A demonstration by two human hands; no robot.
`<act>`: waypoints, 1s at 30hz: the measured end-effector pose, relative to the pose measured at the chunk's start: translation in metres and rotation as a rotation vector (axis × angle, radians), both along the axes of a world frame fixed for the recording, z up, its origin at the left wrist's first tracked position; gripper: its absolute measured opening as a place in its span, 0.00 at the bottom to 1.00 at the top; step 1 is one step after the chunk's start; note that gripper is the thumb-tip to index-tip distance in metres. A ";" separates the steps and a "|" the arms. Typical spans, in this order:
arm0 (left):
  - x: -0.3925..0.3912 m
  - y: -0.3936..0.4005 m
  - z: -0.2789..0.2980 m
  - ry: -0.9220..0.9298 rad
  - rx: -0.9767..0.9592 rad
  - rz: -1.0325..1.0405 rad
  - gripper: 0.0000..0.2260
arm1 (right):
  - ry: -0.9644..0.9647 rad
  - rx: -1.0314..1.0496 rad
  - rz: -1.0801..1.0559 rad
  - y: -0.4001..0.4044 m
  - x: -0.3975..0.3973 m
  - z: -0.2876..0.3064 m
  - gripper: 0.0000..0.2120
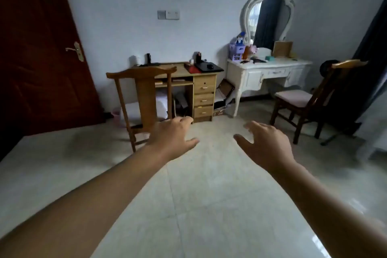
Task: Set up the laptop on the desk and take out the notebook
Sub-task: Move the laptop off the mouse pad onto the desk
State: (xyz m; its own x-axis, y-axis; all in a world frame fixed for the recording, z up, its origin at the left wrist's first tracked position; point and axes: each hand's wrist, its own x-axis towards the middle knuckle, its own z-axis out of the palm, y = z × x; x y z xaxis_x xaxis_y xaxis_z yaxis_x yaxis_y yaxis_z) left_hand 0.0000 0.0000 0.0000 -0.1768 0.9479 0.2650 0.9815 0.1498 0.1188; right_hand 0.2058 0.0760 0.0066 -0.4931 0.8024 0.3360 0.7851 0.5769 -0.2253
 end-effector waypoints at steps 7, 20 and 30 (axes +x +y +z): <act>-0.053 0.072 -0.098 -0.047 -0.251 0.088 0.20 | -0.040 -0.258 -0.037 0.082 -0.034 -0.109 0.21; -0.141 0.331 -0.154 -0.279 -0.436 0.146 0.20 | -0.029 -0.475 -0.184 0.340 -0.104 -0.154 0.22; -0.178 0.583 -0.156 -0.359 -0.418 0.244 0.19 | -0.091 -0.517 -0.075 0.606 -0.162 -0.171 0.23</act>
State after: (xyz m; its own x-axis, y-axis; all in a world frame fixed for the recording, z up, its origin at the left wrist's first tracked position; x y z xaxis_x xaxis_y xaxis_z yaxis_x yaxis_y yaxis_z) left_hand -0.1780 0.5827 -0.1560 -0.4116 0.8796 -0.2384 0.8222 0.4712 0.3192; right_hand 0.0442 0.6823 -0.1645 -0.4369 0.8861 -0.1545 0.8494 0.3499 -0.3951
